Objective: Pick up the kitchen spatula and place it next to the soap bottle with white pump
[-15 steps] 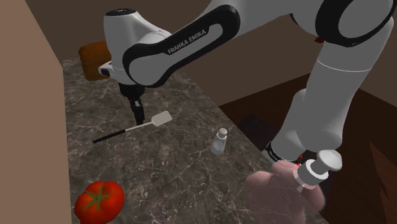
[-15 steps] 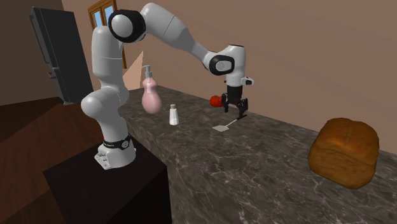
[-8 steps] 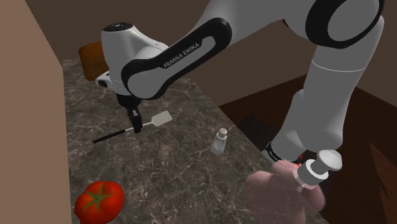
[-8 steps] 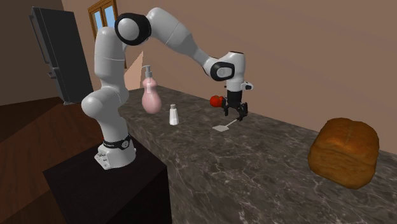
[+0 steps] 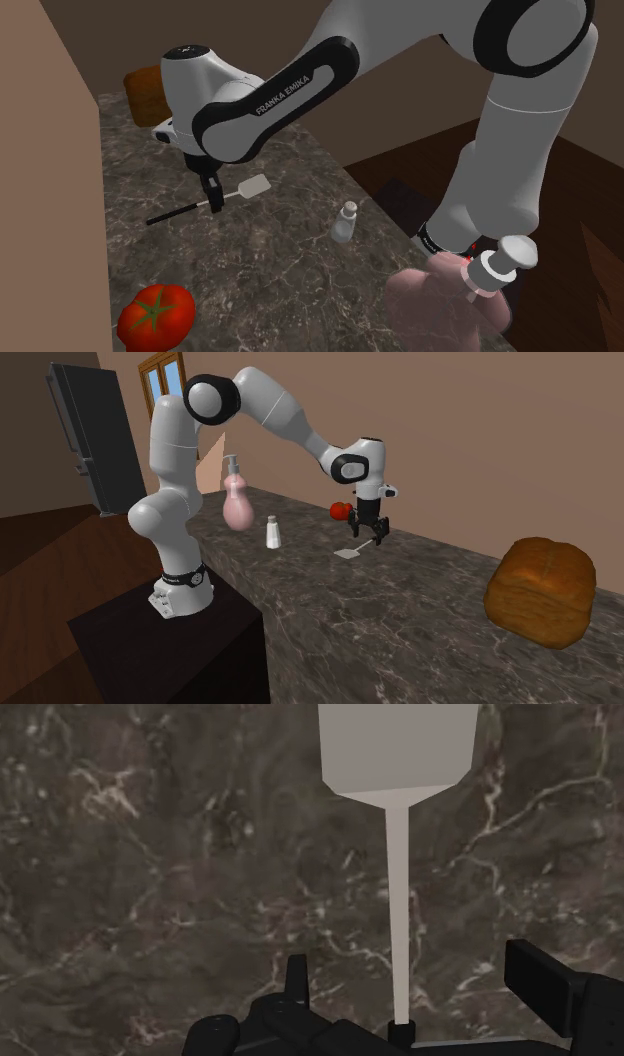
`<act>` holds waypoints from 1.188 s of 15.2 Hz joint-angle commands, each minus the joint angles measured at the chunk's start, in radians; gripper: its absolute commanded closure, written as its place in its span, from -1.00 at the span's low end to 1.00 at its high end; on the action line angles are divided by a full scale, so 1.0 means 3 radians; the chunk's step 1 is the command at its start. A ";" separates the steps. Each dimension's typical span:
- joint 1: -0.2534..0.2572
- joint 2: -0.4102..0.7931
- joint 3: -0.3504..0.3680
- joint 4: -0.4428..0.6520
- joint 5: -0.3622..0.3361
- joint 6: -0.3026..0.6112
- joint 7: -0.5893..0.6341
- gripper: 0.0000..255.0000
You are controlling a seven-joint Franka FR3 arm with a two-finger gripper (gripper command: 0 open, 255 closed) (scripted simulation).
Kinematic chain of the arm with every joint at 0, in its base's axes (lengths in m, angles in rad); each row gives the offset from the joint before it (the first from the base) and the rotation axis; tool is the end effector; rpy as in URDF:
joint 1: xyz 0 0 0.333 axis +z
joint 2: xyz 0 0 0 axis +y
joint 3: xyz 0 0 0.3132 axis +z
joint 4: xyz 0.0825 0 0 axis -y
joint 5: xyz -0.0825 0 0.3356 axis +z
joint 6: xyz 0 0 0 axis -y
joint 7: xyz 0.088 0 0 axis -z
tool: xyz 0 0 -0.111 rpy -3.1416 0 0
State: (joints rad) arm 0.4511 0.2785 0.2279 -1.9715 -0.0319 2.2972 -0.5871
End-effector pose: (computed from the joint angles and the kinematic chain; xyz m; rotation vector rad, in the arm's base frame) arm 0.4492 0.3530 0.3619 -2.4902 -1.8472 -0.0823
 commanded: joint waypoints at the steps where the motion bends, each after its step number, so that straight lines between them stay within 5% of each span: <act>1: 0.0000 0.0000 0.0000 0.0000 0.0000 0.0000 0.0000 -1.00; 2: 0.0000 0.0000 0.0000 0.0000 0.0000 0.0000 0.0000 1.00; 11: 0.0000 0.0000 0.0000 0.0000 0.0000 0.0000 0.0000 1.00; 18: -0.0013 -0.0157 0.0015 0.0121 0.0045 -0.0274 -0.0022 1.00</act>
State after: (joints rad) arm 0.4481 0.2392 0.2319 -1.9412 -0.0207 2.2289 -0.5922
